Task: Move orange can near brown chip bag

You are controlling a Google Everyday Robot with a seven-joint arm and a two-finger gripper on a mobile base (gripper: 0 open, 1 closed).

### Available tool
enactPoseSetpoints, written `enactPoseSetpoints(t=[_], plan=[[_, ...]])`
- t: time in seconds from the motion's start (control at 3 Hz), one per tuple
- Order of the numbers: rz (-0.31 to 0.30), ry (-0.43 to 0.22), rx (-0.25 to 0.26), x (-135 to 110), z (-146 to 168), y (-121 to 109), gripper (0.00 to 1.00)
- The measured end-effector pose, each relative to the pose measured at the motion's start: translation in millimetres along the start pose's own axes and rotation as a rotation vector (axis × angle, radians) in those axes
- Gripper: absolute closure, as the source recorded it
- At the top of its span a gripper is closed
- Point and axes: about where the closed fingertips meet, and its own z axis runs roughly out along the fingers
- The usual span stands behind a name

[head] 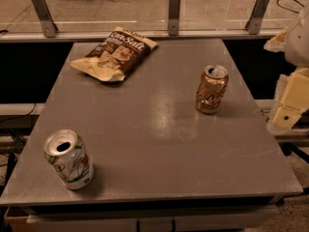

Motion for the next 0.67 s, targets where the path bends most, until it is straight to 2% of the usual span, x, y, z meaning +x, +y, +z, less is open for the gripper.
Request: enactPoseSetpoints(t=[0.33,0.67], plan=[[0.002,-0.007,0.008,-0.4,-0.4,-1.8,0.00],[0.032,-0.071,0.031,7.9,11.5,-21.9,0.00]])
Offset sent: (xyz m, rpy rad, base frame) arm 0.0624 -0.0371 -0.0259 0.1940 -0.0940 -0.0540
